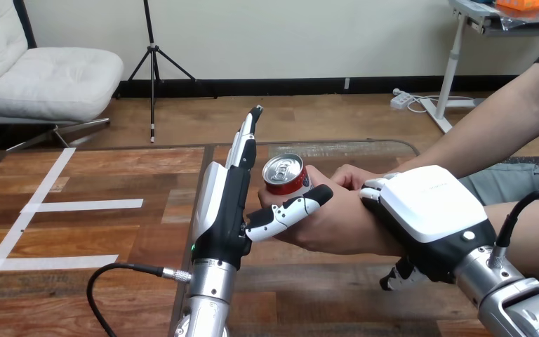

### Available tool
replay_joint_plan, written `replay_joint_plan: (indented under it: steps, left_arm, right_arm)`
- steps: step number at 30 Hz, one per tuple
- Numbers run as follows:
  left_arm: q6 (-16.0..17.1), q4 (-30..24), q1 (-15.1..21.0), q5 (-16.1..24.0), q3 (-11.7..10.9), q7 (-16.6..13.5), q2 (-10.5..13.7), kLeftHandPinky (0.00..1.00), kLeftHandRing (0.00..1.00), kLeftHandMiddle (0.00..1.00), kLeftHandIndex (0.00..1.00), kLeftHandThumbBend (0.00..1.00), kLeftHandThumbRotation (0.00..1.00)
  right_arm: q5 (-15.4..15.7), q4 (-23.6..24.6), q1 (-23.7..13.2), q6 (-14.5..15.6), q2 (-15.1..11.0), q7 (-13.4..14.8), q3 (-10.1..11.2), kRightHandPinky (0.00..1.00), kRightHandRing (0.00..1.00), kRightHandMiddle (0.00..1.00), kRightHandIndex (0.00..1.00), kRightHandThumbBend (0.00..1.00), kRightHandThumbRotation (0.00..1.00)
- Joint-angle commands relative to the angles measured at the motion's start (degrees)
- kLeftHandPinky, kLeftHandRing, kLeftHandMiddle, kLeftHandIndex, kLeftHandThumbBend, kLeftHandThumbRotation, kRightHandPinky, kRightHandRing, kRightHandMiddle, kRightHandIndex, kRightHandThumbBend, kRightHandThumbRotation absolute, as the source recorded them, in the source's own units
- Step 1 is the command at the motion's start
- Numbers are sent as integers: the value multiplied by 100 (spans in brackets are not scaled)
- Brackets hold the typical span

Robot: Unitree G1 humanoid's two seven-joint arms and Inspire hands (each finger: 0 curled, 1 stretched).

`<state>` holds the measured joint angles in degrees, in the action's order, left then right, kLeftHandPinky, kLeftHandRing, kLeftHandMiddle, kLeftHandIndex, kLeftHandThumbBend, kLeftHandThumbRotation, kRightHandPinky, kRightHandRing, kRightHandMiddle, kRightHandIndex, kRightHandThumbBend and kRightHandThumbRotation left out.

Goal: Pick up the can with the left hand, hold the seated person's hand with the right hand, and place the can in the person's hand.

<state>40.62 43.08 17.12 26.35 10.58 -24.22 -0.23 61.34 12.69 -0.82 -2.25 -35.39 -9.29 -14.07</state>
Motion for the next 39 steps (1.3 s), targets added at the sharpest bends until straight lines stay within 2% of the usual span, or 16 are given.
replay_joint_plan:
  steps: [1, 8, 13, 22, 31, 39]
  left_arm:
    - [20, -279, 266, -28, 1, -15, 59, 100, 100, 100, 100, 95, 56]
    - [139, -366, 142, -339, -58, 208, 17, 99, 100, 100, 99, 95, 54]
    - [168, -518, 7, -547, -85, 356, -8, 94, 98, 98, 97, 94, 55]
    - [223, -1012, -410, -1245, -112, 914, -91, 90, 94, 95, 94, 94, 58]
    - [349, -1426, -773, -1671, -126, 1336, -83, 95, 95, 95, 93, 88, 57]
    - [544, -1723, -1103, -1936, -156, 1635, -37, 96, 95, 95, 92, 81, 58]
  right_arm:
    - [-140, 206, -172, -68, 219, 244, 19, 78, 85, 85, 83, 99, 0]
    - [-443, 294, 46, -45, 411, 538, 188, 78, 84, 84, 82, 100, 0]
    - [-582, 391, 202, 38, 567, 688, 288, 78, 85, 85, 82, 98, 0]
    - [-978, 644, 591, 218, 1019, 1009, 488, 81, 87, 86, 83, 91, 0]
    - [-1312, 772, 968, 131, 1402, 1550, 626, 84, 90, 89, 85, 80, 0]
    - [-1402, 792, 1250, -106, 1698, 2293, 638, 85, 93, 91, 88, 66, 3]
